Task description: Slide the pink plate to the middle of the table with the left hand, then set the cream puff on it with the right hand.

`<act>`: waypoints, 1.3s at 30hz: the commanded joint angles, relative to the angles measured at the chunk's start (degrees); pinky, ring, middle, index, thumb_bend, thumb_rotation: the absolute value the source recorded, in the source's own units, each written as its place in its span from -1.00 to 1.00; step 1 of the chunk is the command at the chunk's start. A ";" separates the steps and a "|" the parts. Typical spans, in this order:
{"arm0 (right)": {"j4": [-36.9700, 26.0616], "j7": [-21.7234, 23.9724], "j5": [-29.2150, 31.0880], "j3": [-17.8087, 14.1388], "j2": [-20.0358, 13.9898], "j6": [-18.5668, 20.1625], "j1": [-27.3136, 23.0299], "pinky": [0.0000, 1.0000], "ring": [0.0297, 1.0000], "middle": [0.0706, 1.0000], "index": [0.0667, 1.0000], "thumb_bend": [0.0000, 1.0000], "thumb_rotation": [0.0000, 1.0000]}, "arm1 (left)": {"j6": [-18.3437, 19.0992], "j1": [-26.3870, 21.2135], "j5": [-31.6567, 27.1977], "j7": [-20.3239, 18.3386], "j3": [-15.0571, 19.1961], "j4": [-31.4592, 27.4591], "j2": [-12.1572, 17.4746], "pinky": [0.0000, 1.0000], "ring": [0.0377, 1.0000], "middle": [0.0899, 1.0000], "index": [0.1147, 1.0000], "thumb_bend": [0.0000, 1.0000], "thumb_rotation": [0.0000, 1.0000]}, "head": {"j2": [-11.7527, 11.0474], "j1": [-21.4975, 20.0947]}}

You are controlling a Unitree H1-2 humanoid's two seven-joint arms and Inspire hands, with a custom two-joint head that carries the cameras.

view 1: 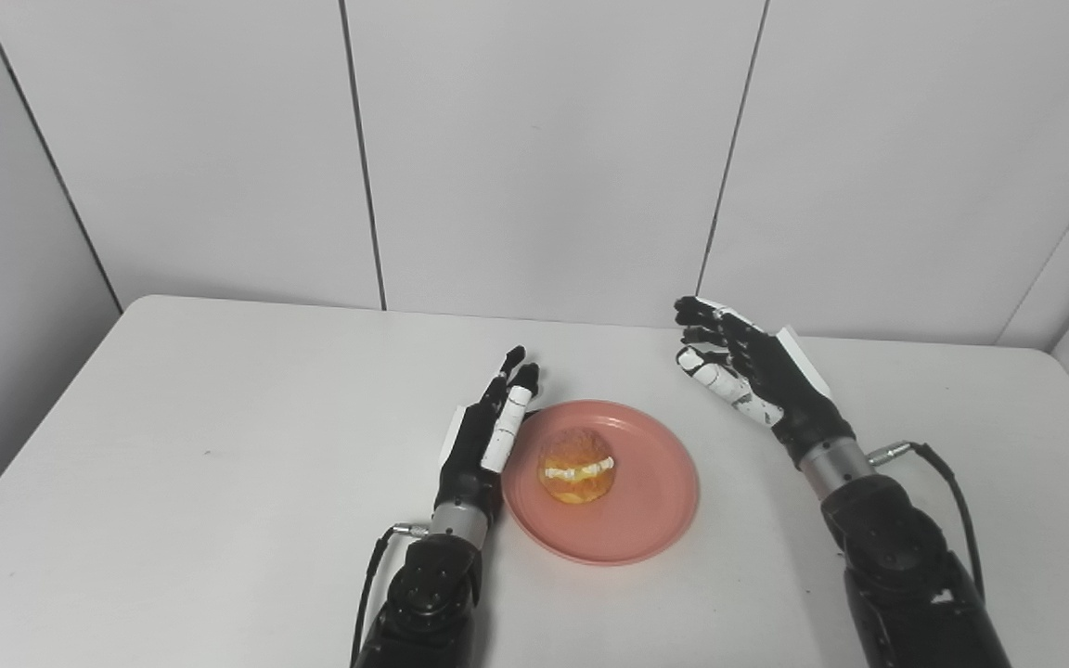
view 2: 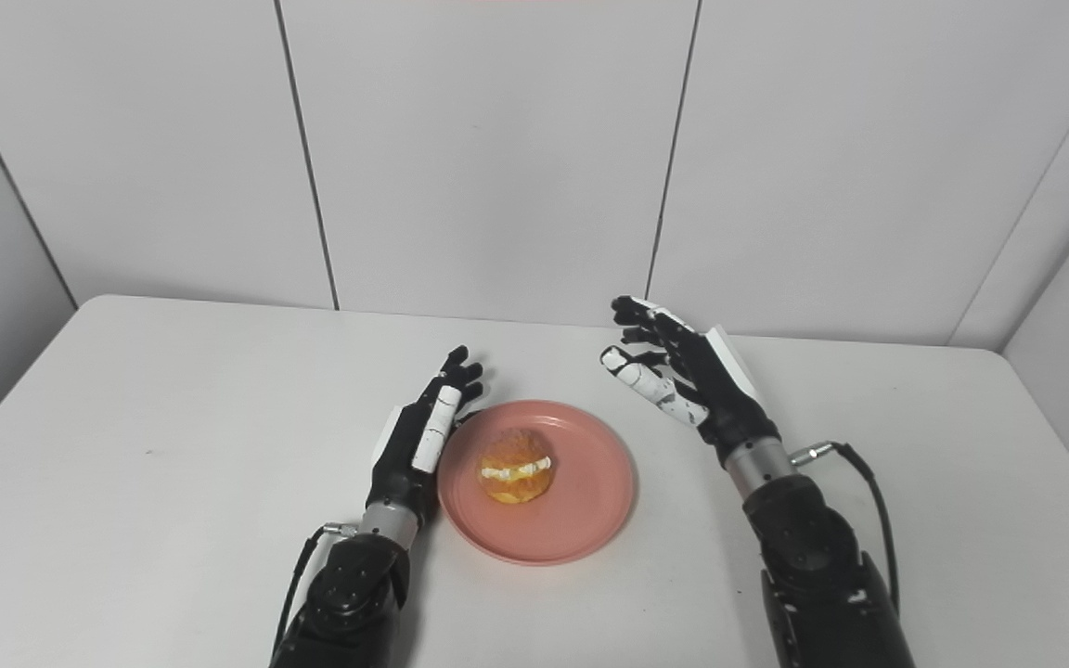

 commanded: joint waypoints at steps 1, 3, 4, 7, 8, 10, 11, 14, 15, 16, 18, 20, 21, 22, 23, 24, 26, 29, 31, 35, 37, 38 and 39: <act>0.62 -3.48 4.56 -2.56 2.64 -3.69 -0.42 0.55 0.69 0.72 0.73 0.94 0.82 | -1.83 -0.78 1.77 1.99 -0.13 0.28 -0.29 0.98 0.84 0.82 0.82 0.67 0.86 | 0.02 0.06; 1.92 -6.10 6.98 -4.47 5.65 -4.89 0.33 0.63 0.76 0.81 0.82 0.95 0.92 | -2.90 -0.80 3.72 3.97 -0.37 0.86 -0.37 0.95 0.84 0.82 0.81 0.70 0.90 | 0.23 -0.15; 2.29 -6.84 7.52 -4.87 6.39 -5.47 0.50 0.66 0.79 0.84 0.86 0.94 0.95 | -3.18 -0.79 4.22 4.43 -0.41 1.00 -0.40 0.93 0.86 0.83 0.82 0.71 0.92 | 0.23 -0.15; 5.92 -10.17 8.66 -6.03 8.91 -9.58 0.96 0.71 0.82 0.86 0.89 0.98 0.97 | -5.03 -0.75 5.09 6.09 -0.15 2.01 -0.82 0.91 0.88 0.85 0.83 0.70 0.93 | 0.11 -0.29; 6.84 -10.89 8.97 -6.17 9.37 -10.62 1.05 0.75 0.84 0.88 0.91 0.96 0.99 | -5.56 -0.75 5.16 6.41 -0.02 2.26 -0.96 0.92 0.90 0.88 0.84 0.68 0.92 | 0.11 -0.29; 8.29 -12.07 9.63 -6.39 10.24 -12.16 1.38 0.84 0.88 0.93 0.97 0.85 1.00 | -6.83 -0.74 5.45 7.12 0.16 2.52 -1.21 0.98 0.97 0.94 0.90 0.60 0.95 | 0.07 -0.10; 8.83 -12.57 9.68 -6.32 10.45 -12.74 1.54 0.84 0.89 0.93 0.98 0.85 1.00 | -7.47 -0.78 5.73 7.50 0.17 2.72 -1.24 0.98 0.98 0.94 0.90 0.60 0.95 | 0.06 -0.08; 10.49 -13.54 10.86 -6.61 11.20 -13.68 1.92 0.89 0.90 0.93 0.97 0.84 1.00 | -8.71 -0.95 6.05 8.26 0.33 3.32 -1.14 1.00 1.00 0.99 0.93 0.53 0.93 | 0.07 -0.01; 10.65 -13.59 11.41 -6.67 11.36 -13.61 2.02 0.92 0.91 0.94 0.97 0.84 1.00 | -8.89 -0.97 6.10 8.41 0.36 3.44 -1.15 1.00 1.00 1.00 0.96 0.51 0.93 | 0.08 -0.01; 10.58 -13.62 11.55 -6.50 11.43 -13.40 2.19 0.94 0.92 0.95 0.97 0.84 1.00 | -8.97 -0.90 6.39 8.79 0.35 3.43 -1.22 1.00 1.00 1.00 0.98 0.50 0.93 | 0.08 -0.01; 10.42 -13.74 11.39 -5.98 11.36 -13.15 2.47 0.95 0.91 0.94 0.95 0.80 1.00 | -8.92 -0.75 7.04 9.56 0.30 3.28 -1.36 1.00 1.00 1.00 1.00 0.48 0.94 | 0.10 0.03; 10.36 -13.90 10.89 -5.42 11.18 -13.04 2.64 0.94 0.90 0.92 0.93 0.79 1.00 | -8.78 -0.59 7.56 10.16 0.30 3.04 -1.49 1.00 1.00 1.00 1.00 0.49 0.94 | 0.13 0.09; 10.39 -13.99 10.65 -5.19 11.09 -13.04 2.67 0.94 0.90 0.91 0.93 0.78 1.00 | -8.74 -0.54 7.68 10.34 0.28 2.96 -1.52 1.00 1.00 1.00 1.00 0.49 0.95 | 0.13 0.09; 10.40 -14.28 9.66 -4.67 10.79 -12.83 2.75 0.95 0.90 0.91 0.93 0.76 1.00 | -8.59 -0.45 7.79 10.48 0.24 2.78 -1.49 1.00 1.00 1.00 1.00 0.49 0.96 | 0.18 0.11; 10.40 -14.50 8.95 -4.29 10.58 -12.66 2.81 0.97 0.91 0.91 0.93 0.75 1.00 | -8.47 -0.40 7.87 10.58 0.20 2.66 -1.46 1.00 1.00 1.00 1.00 0.49 0.97 | 0.18 0.11; 10.39 -14.68 8.36 -3.93 10.36 -12.46 2.89 0.98 0.91 0.91 0.93 0.74 1.00 | -8.25 -0.34 7.86 10.57 0.21 2.49 -1.44 1.00 1.00 1.00 1.00 0.49 0.98 | 0.18 0.11; 10.30 -14.81 7.35 -3.20 9.91 -12.44 3.16 0.99 0.91 0.91 0.92 0.73 1.00 | -7.87 -0.19 7.71 10.31 0.30 2.08 -1.40 1.00 1.00 1.00 1.00 0.47 0.99 | 0.33 0.18; 10.25 -14.88 6.37 -2.26 9.37 -12.56 3.68 1.00 0.90 0.90 0.90 0.76 1.00 | -7.39 -0.10 7.53 9.95 0.44 1.73 -1.24 1.00 1.00 1.00 1.00 0.46 0.99 | 0.33 0.14; 10.16 -14.88 6.21 -1.91 9.23 -12.53 3.88 1.00 0.90 0.90 0.89 0.77 1.00 | -7.36 -0.11 7.57 9.89 0.47 1.84 -1.11 1.00 1.00 1.00 1.00 0.45 0.99 | 0.30 0.09; 10.11 -14.45 6.60 -1.64 9.11 -12.27 3.86 1.00 0.89 0.89 0.88 0.80 1.00 | -7.13 -0.11 7.72 9.84 0.45 1.79 -0.98 1.00 1.00 1.00 1.00 0.45 0.99 | 0.32 0.10; 9.99 -13.93 6.86 -1.42 8.95 -11.65 3.77 1.00 0.90 0.91 0.89 0.79 1.00 | -6.80 -0.03 7.80 9.88 0.43 1.57 -1.02 1.00 1.00 1.00 1.00 0.46 0.98 | 0.35 0.13; 9.88 -13.66 7.04 -1.34 8.88 -11.27 3.73 1.00 0.90 0.91 0.90 0.79 1.00 | -6.75 0.00 7.86 9.90 0.39 1.51 -1.02 1.00 1.00 1.00 1.00 0.46 0.98 | 0.35 0.11; 9.72 -13.47 7.22 -1.27 8.83 -10.82 3.73 1.00 0.90 0.92 0.90 0.79 1.00 | -6.63 0.07 7.89 9.89 0.36 1.39 -1.03 1.00 1.00 1.00 1.00 0.46 0.98 | 0.35 0.11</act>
